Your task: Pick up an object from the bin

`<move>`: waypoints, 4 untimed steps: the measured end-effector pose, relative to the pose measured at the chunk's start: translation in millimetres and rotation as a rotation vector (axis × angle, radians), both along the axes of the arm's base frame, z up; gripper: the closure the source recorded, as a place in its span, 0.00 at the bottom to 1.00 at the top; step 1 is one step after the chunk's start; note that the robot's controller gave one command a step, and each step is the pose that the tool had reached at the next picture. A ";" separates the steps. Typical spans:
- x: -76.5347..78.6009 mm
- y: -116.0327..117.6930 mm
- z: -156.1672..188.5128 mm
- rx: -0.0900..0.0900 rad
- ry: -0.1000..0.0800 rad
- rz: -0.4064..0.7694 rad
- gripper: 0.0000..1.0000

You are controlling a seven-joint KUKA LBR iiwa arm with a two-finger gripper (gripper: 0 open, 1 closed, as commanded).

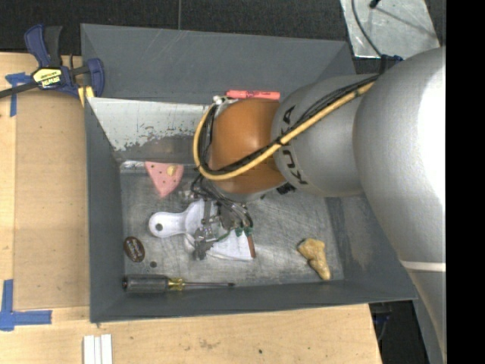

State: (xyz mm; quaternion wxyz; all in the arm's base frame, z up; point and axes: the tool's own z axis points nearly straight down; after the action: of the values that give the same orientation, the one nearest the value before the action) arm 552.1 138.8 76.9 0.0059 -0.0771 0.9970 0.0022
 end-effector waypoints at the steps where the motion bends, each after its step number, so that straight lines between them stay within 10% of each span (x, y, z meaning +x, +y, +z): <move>1: 3.4 -1.5 1.3 -0.001 0.009 -0.020 0.00; 2: 2.4 1.9 3.8 0.000 0.007 -0.001 1.00; 4: 1.3 2.2 7.4 0.000 0.009 -0.001 1.00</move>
Offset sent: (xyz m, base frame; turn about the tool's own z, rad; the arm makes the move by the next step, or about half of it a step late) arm 0.0000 0.0000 0.0000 0.0000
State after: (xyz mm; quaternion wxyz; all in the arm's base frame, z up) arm 553.4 141.0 84.3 0.0016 -0.0764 0.9971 0.0023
